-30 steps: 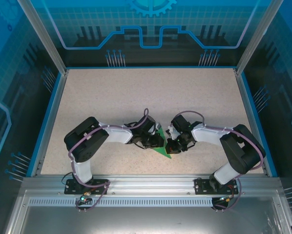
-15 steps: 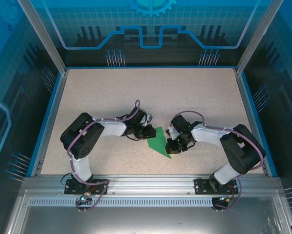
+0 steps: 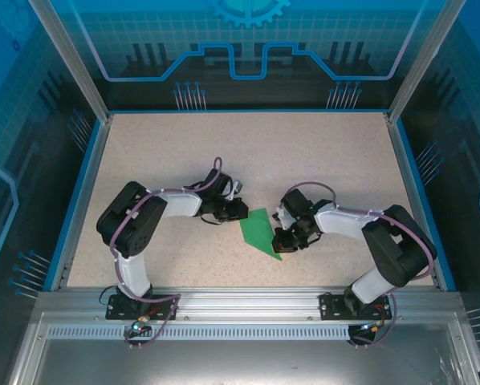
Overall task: Fold a paper plane with a square sheet of paper (fold left side to right side)
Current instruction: Fourth fold the wing at the center of the table.
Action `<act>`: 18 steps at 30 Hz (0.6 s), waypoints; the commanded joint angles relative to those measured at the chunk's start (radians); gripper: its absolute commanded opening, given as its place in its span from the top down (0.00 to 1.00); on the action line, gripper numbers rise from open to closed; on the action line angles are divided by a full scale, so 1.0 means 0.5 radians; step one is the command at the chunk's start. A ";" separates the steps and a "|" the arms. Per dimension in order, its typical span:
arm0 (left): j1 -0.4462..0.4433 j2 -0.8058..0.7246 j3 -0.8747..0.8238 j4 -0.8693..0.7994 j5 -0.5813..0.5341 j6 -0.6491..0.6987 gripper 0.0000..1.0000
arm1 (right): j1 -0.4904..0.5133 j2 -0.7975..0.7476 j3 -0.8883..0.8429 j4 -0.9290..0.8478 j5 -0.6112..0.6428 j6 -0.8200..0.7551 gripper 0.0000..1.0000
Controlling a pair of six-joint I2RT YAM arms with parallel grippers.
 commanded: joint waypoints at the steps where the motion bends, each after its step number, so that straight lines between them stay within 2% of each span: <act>1: 0.147 0.035 0.003 -0.156 -0.230 0.137 0.83 | 0.015 0.027 -0.082 -0.206 0.200 -0.006 1.00; 6: 0.243 -0.063 0.074 -0.273 -0.222 0.200 0.81 | 0.039 0.035 -0.093 -0.126 0.119 0.029 1.00; 11: 0.294 -0.305 0.066 -0.355 -0.183 0.189 0.77 | 0.089 0.039 -0.129 0.064 -0.031 0.114 1.00; 16: 0.283 -0.530 -0.178 -0.139 -0.012 -0.064 0.66 | 0.137 -0.003 -0.155 0.377 -0.211 0.278 1.00; 18: 0.239 -0.586 -0.303 -0.003 0.034 -0.200 0.60 | 0.138 -0.051 -0.139 0.417 -0.207 0.312 0.97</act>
